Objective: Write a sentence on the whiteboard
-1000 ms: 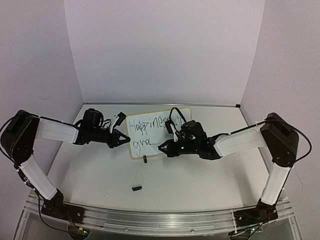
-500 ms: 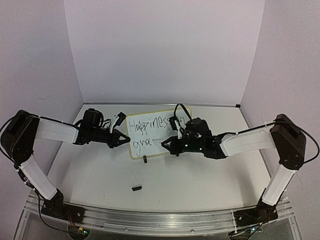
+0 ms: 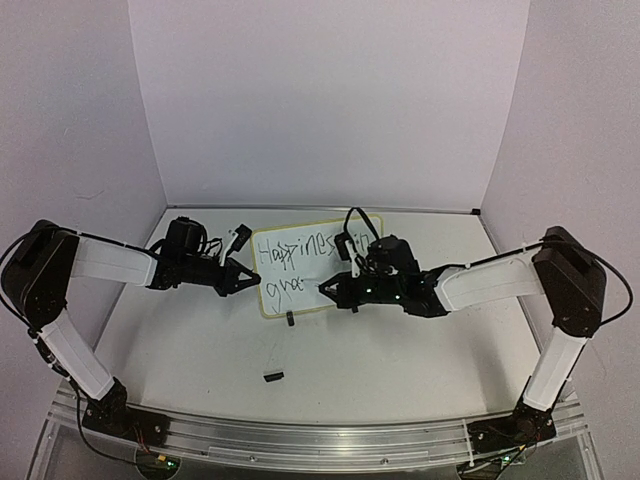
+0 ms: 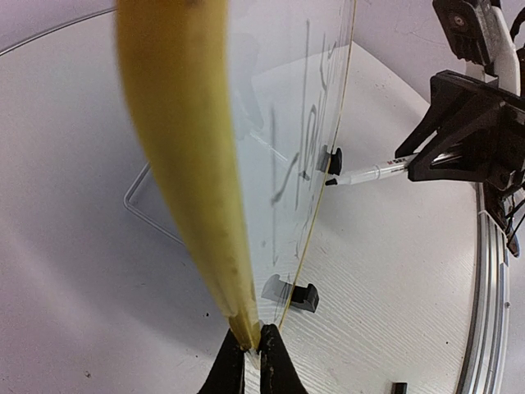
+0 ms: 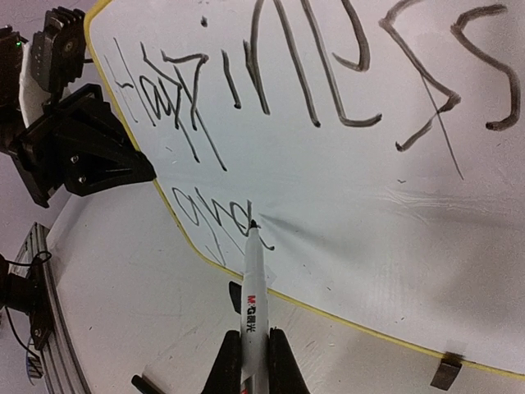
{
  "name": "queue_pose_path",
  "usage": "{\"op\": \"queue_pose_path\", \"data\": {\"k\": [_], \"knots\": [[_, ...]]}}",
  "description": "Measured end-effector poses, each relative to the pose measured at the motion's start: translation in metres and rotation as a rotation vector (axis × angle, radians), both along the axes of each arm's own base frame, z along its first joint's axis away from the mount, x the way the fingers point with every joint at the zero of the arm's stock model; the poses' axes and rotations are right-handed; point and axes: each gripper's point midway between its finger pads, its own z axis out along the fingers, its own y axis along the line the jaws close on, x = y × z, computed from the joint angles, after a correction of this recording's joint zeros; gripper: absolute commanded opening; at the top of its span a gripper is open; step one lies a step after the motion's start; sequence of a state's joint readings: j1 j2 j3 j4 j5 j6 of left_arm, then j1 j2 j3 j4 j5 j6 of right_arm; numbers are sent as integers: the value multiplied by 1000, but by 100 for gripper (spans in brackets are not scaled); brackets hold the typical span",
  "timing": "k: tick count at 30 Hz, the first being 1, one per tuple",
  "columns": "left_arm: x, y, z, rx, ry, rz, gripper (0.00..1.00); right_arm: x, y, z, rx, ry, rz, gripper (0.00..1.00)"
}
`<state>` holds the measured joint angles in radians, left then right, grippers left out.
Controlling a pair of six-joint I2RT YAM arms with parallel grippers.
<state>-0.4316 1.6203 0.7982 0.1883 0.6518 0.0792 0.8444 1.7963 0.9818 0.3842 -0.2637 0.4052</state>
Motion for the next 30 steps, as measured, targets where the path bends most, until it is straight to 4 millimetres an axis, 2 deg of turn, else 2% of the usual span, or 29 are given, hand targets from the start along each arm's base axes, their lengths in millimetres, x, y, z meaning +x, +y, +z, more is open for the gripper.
{"op": "queue_pose_path", "data": {"k": [21, 30], "knots": [[0, 0, 0, 0, 1, 0, 0, 8, -11, -5, -26, -5, -70, 0], [0, 0, 0, 1, 2, 0, 0, 8, -16, 1, -31, -18, -88, 0]]}}
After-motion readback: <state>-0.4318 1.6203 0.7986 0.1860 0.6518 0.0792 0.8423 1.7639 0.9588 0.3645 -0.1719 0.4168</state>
